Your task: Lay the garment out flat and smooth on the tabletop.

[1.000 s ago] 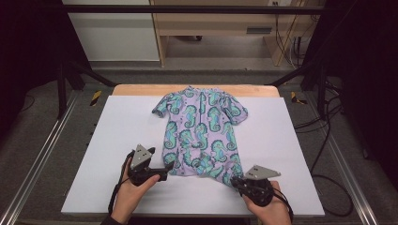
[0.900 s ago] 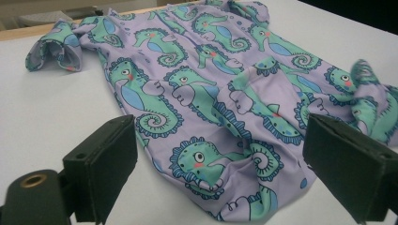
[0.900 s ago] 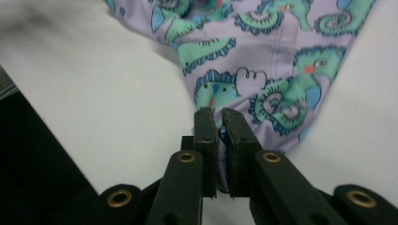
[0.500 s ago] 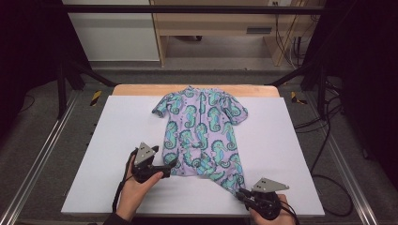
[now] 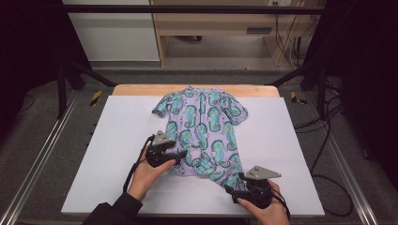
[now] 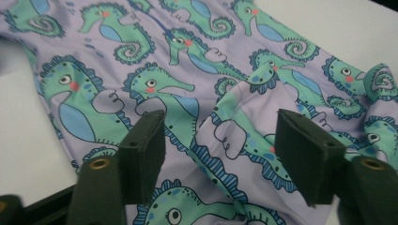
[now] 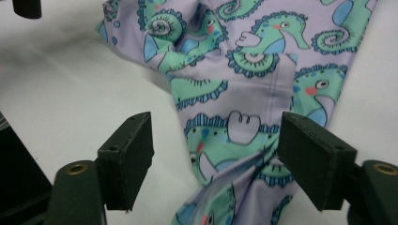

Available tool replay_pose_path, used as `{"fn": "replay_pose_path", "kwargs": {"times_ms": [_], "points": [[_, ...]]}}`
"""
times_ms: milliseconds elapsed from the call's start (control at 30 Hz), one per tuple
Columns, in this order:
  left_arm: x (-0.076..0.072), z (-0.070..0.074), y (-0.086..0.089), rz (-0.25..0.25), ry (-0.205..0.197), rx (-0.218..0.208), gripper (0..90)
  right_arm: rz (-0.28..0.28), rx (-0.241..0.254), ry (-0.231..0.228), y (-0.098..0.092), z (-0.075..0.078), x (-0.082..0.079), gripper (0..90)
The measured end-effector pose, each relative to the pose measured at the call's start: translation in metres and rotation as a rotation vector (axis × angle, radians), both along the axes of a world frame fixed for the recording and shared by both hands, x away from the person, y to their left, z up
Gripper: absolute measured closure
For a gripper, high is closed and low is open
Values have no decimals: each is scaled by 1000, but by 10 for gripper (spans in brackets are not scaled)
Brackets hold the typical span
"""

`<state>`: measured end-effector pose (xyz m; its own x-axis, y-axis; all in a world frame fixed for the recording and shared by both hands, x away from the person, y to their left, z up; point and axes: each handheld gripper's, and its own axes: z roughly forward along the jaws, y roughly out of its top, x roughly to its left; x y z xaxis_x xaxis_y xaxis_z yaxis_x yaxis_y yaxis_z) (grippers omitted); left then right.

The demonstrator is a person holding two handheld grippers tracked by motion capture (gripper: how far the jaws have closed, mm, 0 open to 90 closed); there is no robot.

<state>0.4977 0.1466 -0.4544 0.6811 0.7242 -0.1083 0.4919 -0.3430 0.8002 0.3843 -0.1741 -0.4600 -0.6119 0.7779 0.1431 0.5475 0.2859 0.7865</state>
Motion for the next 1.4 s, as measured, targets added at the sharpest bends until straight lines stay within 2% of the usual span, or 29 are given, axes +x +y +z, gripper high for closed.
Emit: {"fn": "replay_pose_path", "kwargs": {"times_ms": [100, 300, 433, 600, 767, 967, 1067, 1267, 1400], "points": [[5, -1, -3, -13, 22, 2, 438, 13, 15, -2, 2, 3, 10, 246], [7, -4, -7, -47, 40, 37, 549, -3, 21, 11, 3, 4, 39, 296], [6, -4, -7, -60, 39, 35, 621, -15, 29, 43, 0, -2, 58, 328], [4, -4, -7, -75, 45, 25, 720, 5, 36, 87, 1, -11, 68, 401], [0, -4, -7, -93, 41, 9, 856, 38, 39, 61, 4, -8, 62, 643], [-12, 4, -4, -101, 14, -18, 874, 75, 43, 40, 2, -3, 52, 865], [-24, 10, -1, -98, -12, -36, 874, 89, 41, 32, 2, 0, 46, 881], [-53, 17, 6, -110, -49, -40, 876, 111, 37, 11, 3, 8, 26, 884], [-76, 17, 10, -127, -60, -46, 876, 123, 35, 0, 7, 12, 12, 885]]}}
